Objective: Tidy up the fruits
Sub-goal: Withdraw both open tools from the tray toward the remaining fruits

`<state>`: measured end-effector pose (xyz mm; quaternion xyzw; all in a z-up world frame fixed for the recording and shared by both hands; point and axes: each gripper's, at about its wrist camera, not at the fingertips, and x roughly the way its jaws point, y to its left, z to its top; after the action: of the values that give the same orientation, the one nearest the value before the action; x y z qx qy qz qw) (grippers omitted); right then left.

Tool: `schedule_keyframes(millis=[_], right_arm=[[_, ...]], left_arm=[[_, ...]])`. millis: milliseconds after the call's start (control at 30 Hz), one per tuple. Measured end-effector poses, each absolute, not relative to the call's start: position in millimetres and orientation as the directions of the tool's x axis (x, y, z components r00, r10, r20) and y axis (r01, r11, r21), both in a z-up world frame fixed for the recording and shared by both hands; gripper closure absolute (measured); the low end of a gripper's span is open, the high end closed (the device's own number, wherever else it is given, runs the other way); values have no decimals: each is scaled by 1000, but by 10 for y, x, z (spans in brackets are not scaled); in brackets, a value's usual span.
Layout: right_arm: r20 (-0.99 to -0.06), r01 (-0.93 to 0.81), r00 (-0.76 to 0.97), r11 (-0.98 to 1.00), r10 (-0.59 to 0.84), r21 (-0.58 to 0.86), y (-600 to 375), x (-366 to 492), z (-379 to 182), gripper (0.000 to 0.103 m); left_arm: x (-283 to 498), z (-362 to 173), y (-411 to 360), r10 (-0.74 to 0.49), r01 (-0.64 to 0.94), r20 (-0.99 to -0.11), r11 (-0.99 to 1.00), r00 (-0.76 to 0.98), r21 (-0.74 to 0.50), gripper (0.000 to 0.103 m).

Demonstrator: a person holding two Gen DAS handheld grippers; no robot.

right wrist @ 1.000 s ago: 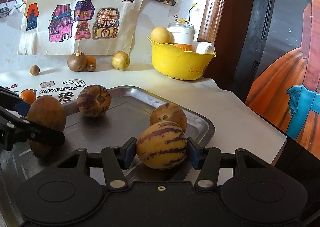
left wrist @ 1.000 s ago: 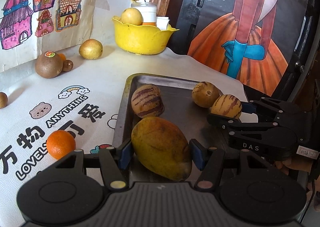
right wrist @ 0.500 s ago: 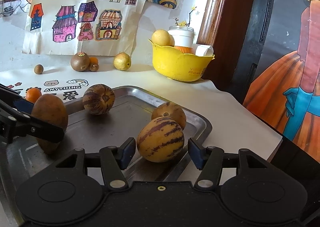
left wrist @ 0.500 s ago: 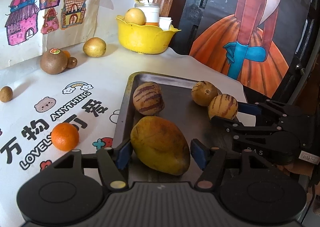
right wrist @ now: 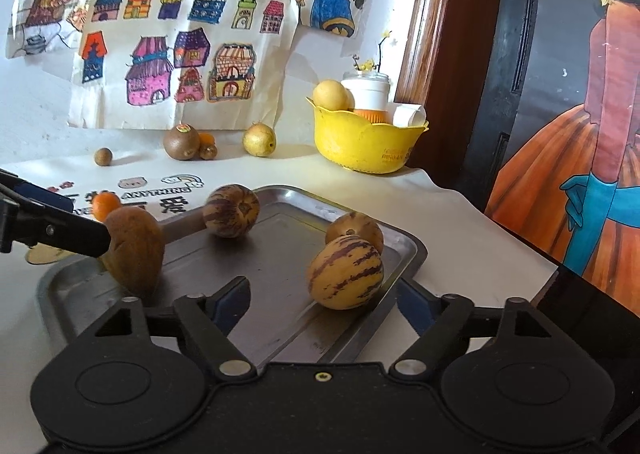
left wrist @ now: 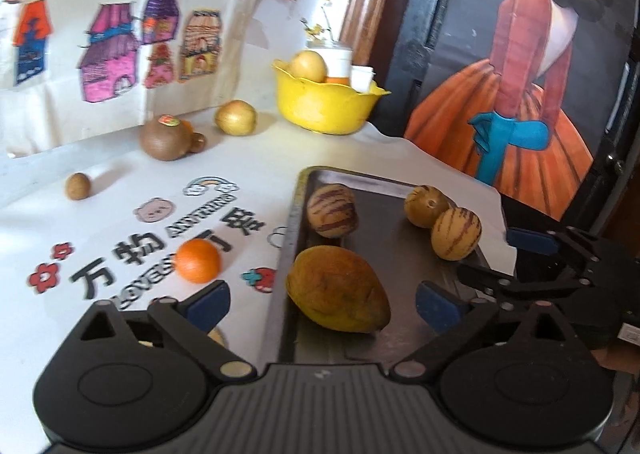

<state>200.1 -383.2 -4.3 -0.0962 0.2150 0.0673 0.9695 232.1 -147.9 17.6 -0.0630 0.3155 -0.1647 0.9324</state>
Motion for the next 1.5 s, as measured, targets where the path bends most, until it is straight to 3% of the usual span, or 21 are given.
schedule_keyframes(millis=[367, 733, 1200, 1500], right_arm=[[-461, -208, 880, 965, 113, -161, -3601, 1497, 96, 1], [-601, -271, 782, 958, 164, -92, -3267, 1162, 153, 1], [-650, -459, 720, 869, 243, -183, -2519, 859, 318, 1], [-674, -569, 654, 810, 342, -142, -2136, 956, 281, 1]], left_arm=[[2072, 204, -1193, -280, 200, -609, 960, 742, -197, 0], [1742, 159, -776, -227, 153, -655, 974, 721, -169, 0], [1462, 179, -31, -108, 37, -663, 992, 741, -120, 0], [1507, 184, 312, -51, -30, -666, 993, 744, -110, 0]])
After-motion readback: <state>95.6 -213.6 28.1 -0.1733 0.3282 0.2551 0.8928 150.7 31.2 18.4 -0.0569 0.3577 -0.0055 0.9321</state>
